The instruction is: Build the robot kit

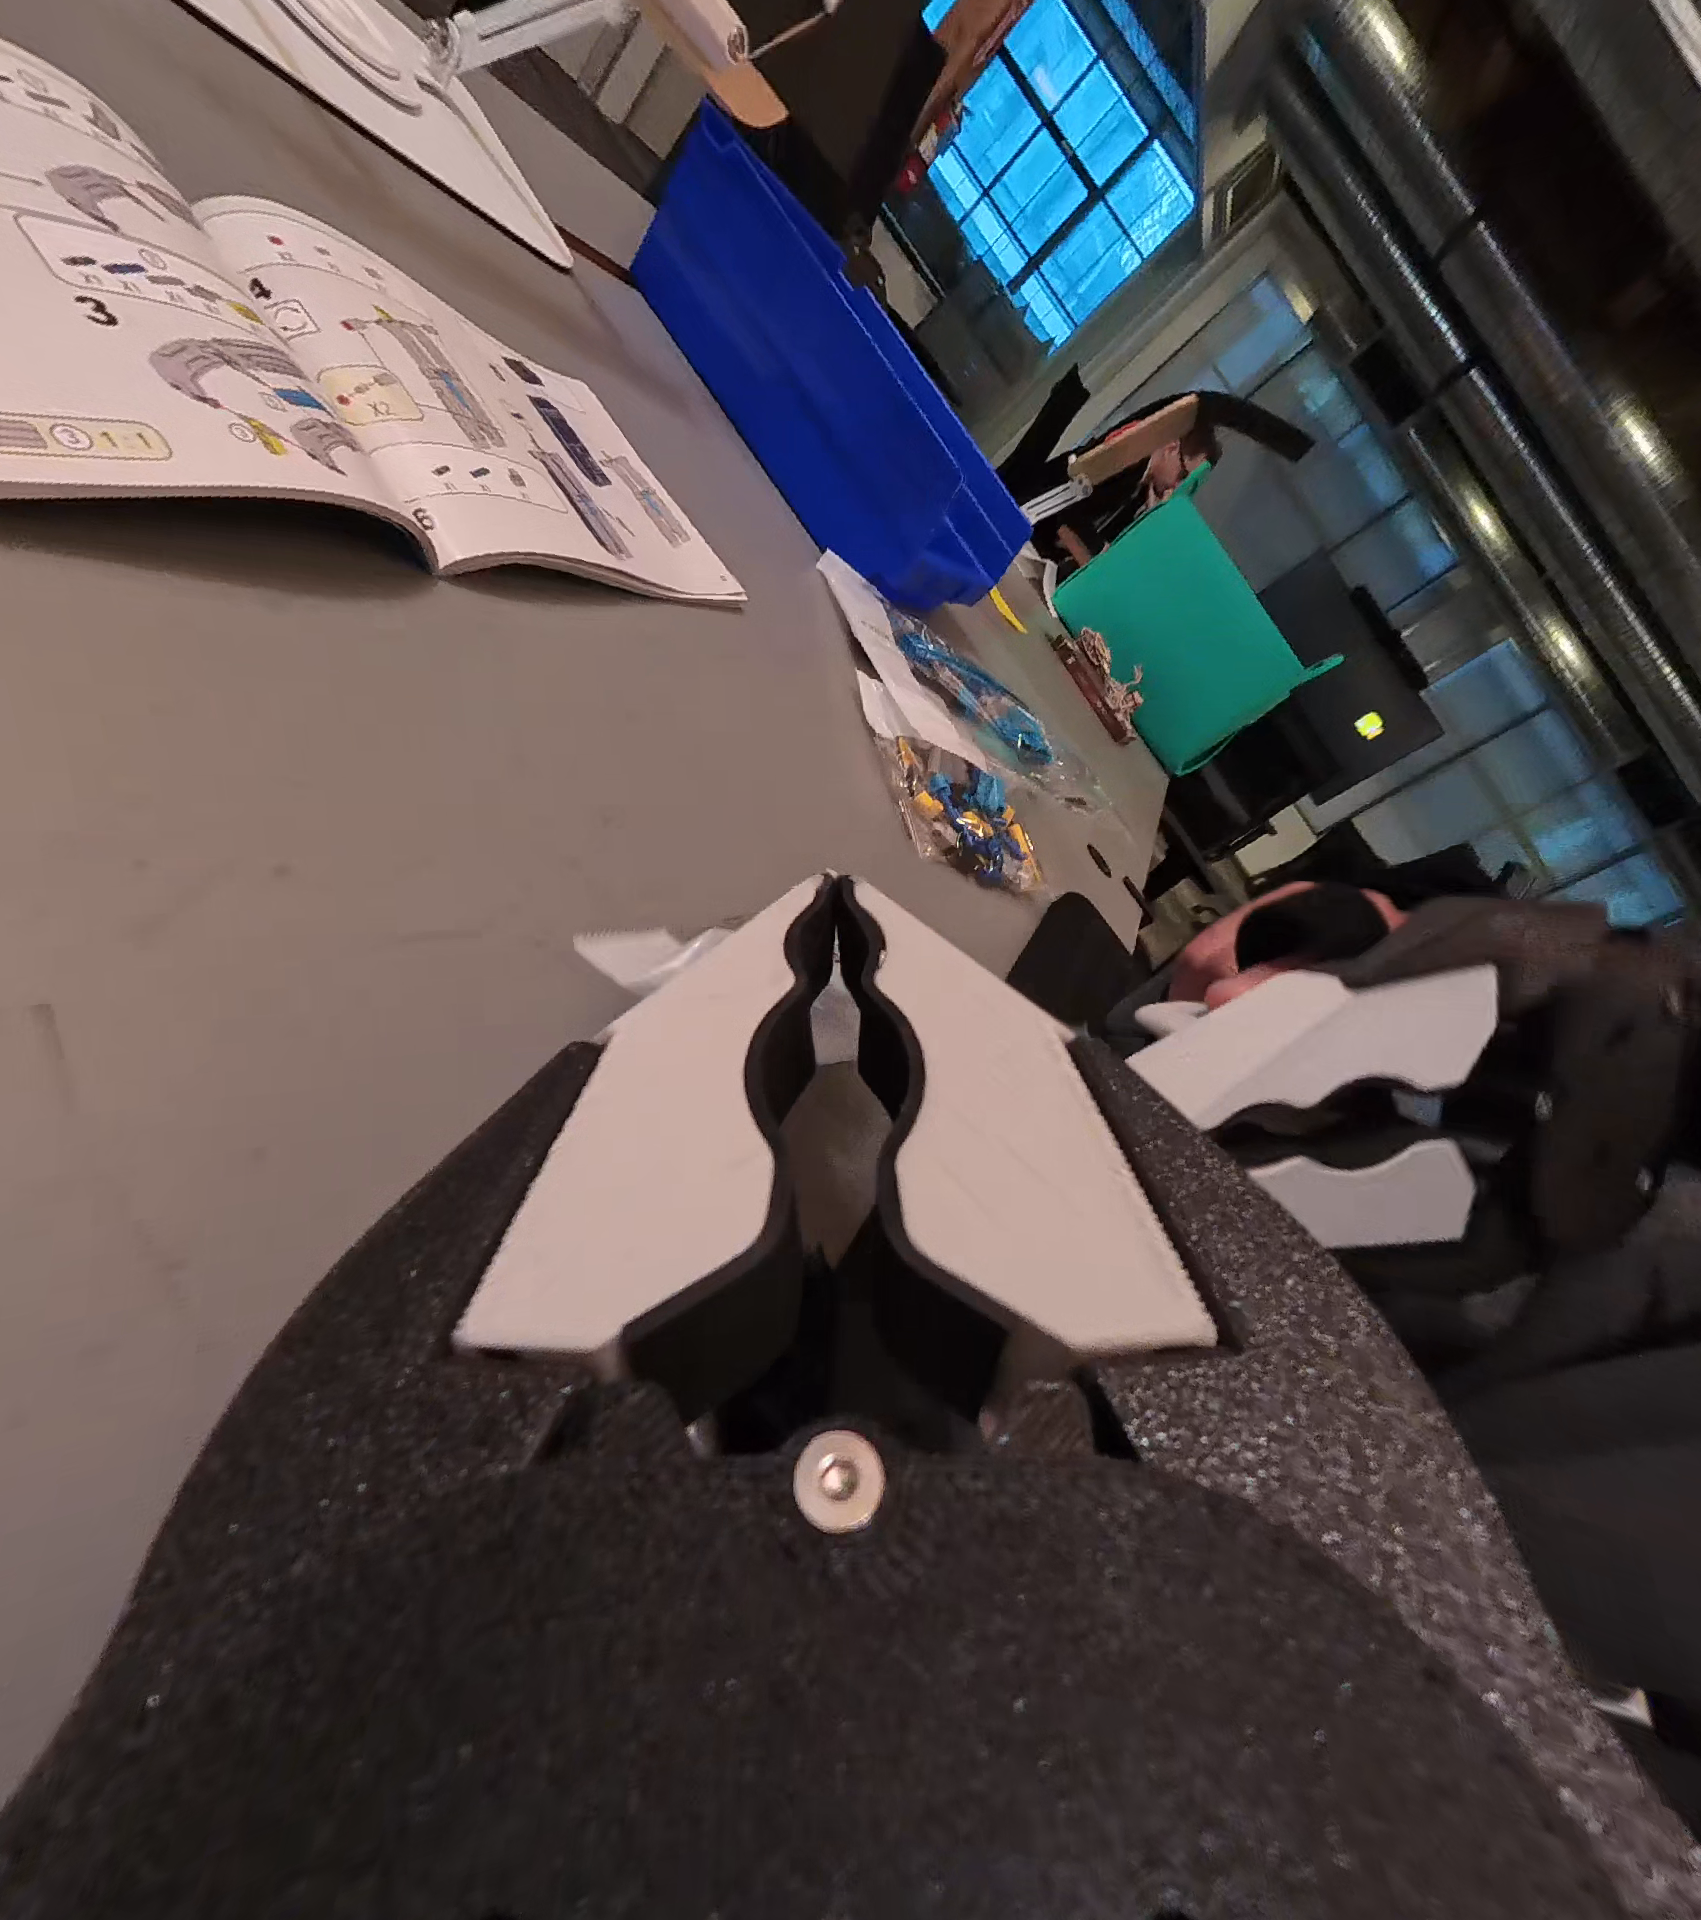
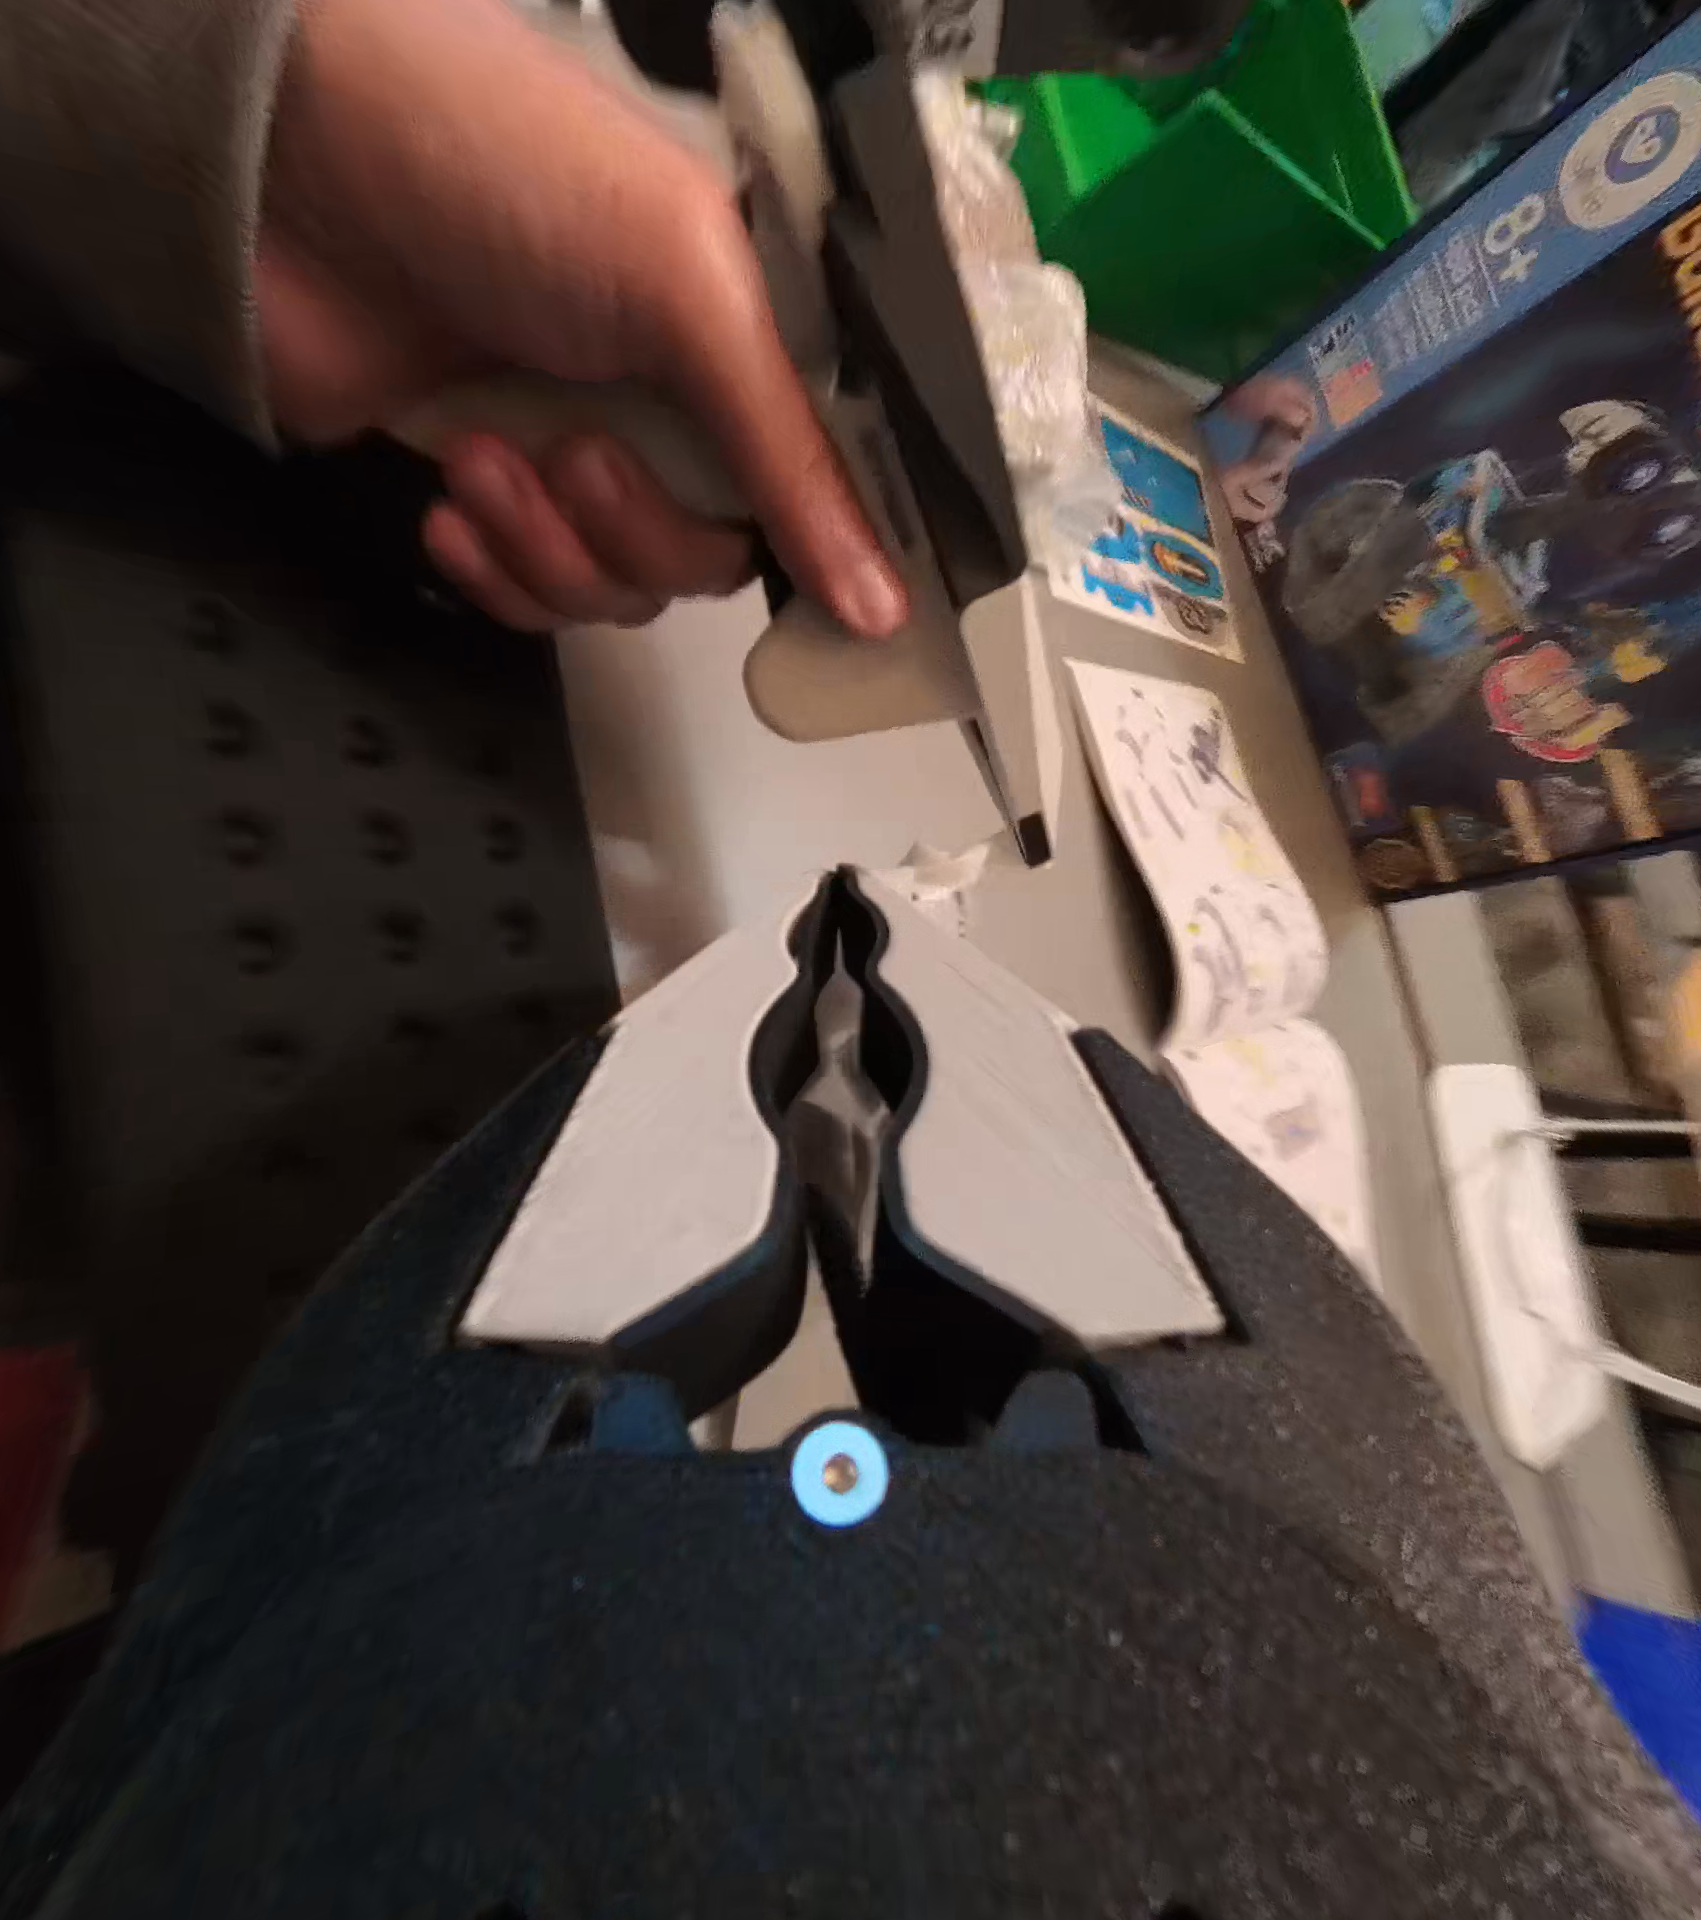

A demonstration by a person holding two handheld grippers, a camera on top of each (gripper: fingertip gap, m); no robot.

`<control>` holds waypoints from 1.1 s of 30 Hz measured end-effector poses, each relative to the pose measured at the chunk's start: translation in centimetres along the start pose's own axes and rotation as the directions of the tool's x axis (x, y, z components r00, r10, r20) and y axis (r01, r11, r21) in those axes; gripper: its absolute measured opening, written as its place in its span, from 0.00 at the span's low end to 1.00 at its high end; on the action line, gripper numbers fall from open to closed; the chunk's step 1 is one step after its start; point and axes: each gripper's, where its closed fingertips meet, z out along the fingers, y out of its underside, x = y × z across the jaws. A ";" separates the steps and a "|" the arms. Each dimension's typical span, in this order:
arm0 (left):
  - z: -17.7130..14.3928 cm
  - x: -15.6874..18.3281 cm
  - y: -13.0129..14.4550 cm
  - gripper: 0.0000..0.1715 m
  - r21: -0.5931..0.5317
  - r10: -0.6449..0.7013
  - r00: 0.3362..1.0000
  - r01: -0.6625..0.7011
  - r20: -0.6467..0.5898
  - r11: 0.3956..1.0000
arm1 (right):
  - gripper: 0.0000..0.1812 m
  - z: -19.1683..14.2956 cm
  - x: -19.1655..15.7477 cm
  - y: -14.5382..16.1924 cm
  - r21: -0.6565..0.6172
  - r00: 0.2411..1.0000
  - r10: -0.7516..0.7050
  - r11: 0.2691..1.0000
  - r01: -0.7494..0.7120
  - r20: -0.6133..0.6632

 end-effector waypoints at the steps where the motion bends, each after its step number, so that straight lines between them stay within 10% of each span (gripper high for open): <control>1: 0.0 0.0 0.0 0.00 0.002 0.010 1.000 -0.010 0.010 1.000 | 0.00 -0.2 0.0 -0.2 0.039 0.998 0.052 0.998 -0.054 0.031; 28: -6.9 -7.2 -6.8 0.00 0.248 -0.018 0.959 -0.055 0.284 0.967 | 0.00 -2.8 -3.4 4.4 0.030 0.918 0.357 0.929 -0.368 0.173; 33: -3.8 -2.2 -2.9 0.00 -0.022 0.270 0.954 -0.269 0.130 0.963 | 0.00 -2.9 -2.3 4.5 0.051 0.903 0.391 0.913 -0.405 0.176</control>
